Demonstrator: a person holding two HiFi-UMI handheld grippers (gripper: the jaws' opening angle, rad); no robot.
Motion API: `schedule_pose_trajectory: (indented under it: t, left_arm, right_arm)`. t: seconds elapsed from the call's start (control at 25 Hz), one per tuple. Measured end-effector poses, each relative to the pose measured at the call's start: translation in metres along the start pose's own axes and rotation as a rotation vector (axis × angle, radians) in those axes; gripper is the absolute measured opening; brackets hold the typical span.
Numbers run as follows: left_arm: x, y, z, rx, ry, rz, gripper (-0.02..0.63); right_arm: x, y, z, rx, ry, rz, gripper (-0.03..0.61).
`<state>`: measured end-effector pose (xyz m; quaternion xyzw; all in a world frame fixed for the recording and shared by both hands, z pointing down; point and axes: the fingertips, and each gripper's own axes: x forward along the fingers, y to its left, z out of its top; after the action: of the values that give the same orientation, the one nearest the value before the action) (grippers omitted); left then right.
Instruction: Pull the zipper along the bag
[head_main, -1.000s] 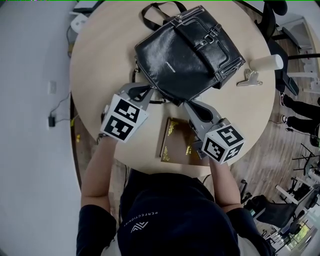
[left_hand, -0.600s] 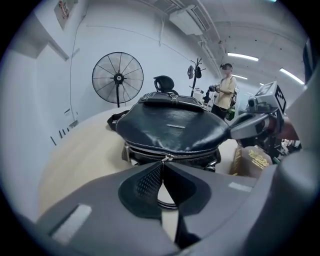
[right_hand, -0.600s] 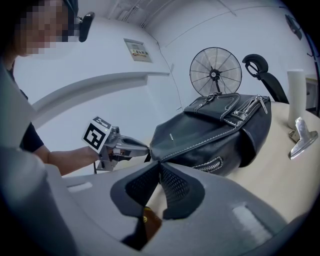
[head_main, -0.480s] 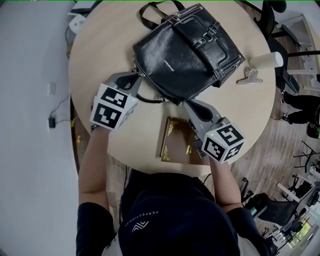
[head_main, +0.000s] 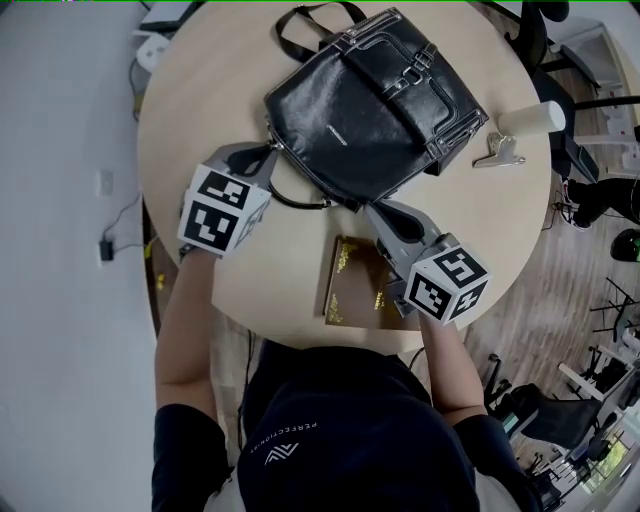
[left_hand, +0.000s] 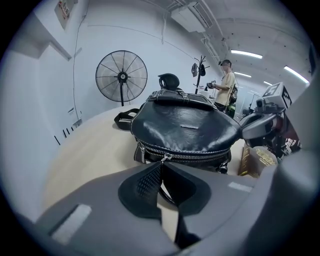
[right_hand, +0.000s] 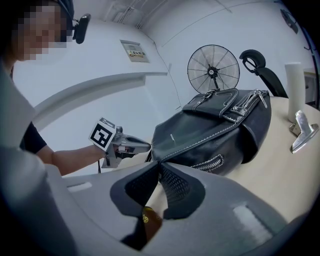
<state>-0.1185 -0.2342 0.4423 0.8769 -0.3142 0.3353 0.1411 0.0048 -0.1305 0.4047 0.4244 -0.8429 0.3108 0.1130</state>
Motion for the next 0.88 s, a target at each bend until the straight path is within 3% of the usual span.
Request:
schedule_pose_trajectory:
  t: [0.48,0.6,0.68,0.88]
  left_arm:
    - [-0.003,-0.013,-0.004,-0.042,-0.043,-0.033,0.038]
    - [-0.009,-0.016,-0.007,-0.063,-0.048,-0.032,0.06]
    - [-0.016,-0.018,-0.009,-0.069,-0.052,-0.028,0.08]
    - [-0.036,-0.021,-0.019,-0.147,-0.067,0.008,0.008]
  right_arm:
    - [0.002,-0.001,-0.002,-0.04,-0.008,-0.035,0.044]
    - [-0.001,0.0,-0.003,-0.051,-0.005,-0.038,0.101]
    - [-0.005,0.003,-0.003,-0.054,-0.01,-0.032,0.104]
    - [-0.02,0.009,-0.005,-0.078,-0.023,-0.027,0.087]
